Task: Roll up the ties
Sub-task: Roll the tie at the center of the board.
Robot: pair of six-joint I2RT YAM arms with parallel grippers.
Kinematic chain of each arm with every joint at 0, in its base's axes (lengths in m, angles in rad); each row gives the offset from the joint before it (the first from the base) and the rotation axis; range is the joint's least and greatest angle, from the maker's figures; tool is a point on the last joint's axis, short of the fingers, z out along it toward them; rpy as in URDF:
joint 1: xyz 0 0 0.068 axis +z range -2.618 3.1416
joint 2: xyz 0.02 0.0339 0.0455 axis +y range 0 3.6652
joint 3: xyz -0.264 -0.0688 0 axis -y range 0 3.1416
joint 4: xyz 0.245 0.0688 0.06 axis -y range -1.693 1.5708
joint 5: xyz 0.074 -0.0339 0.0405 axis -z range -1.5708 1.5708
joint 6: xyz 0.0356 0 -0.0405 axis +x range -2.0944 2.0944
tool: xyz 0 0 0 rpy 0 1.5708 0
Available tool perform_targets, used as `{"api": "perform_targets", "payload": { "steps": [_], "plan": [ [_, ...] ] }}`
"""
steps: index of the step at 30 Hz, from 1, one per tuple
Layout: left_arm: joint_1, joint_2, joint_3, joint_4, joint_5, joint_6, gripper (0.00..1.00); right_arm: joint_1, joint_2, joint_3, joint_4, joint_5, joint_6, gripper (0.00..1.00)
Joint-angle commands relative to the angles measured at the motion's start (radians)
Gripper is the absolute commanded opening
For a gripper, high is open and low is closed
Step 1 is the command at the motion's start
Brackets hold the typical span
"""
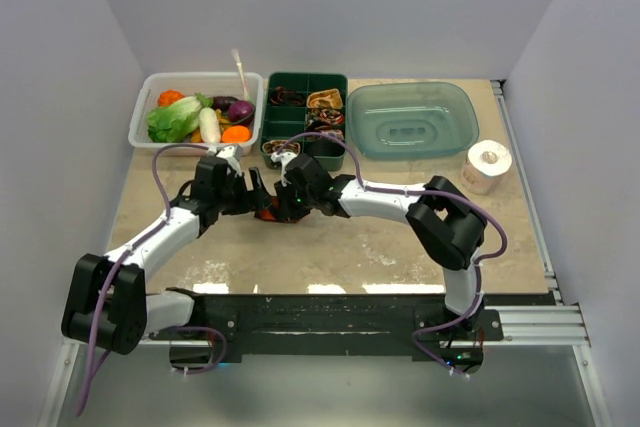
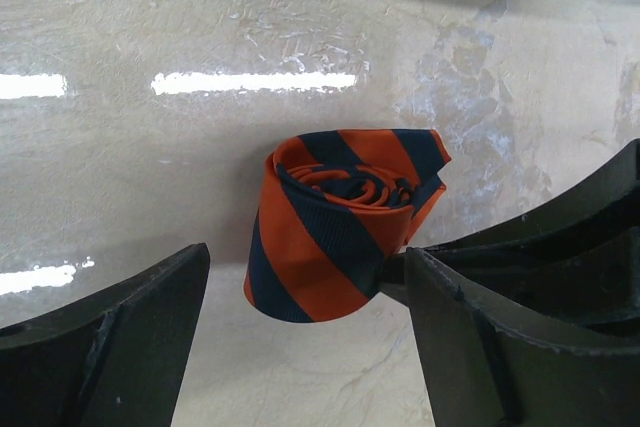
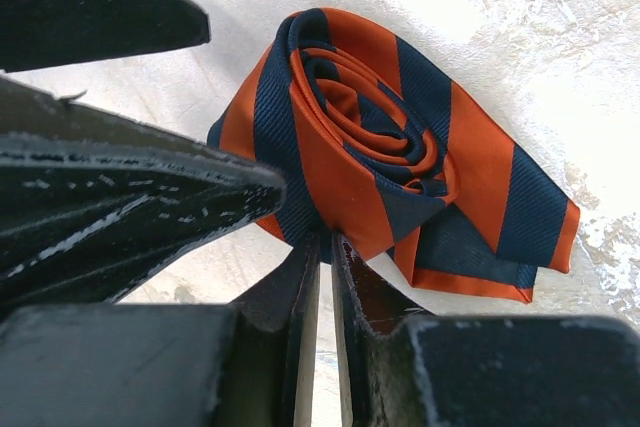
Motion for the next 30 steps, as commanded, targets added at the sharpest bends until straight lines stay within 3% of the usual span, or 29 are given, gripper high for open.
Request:
{"api": "perform_targets", "payload": {
  "steps": [1,8,19,30],
  "plan": [
    [0.012,-0.014,-0.019,0.126,0.017,-0.021,0.84,-0.005,-0.069,0.018,0.028,-0.002,-0.012,0.15],
    [0.036,0.001,-0.023,0.175,-0.003,-0.042,0.84,-0.004,-0.090,0.067,0.049,0.016,-0.013,0.15],
    [0.112,0.017,-0.074,0.258,0.092,-0.078,0.84,-0.004,0.126,0.190,-0.023,0.061,-0.049,0.15],
    [0.127,0.095,-0.175,0.441,0.256,-0.105,0.83,-0.068,0.065,0.050,0.021,0.078,-0.058,0.15]
  ]
}}
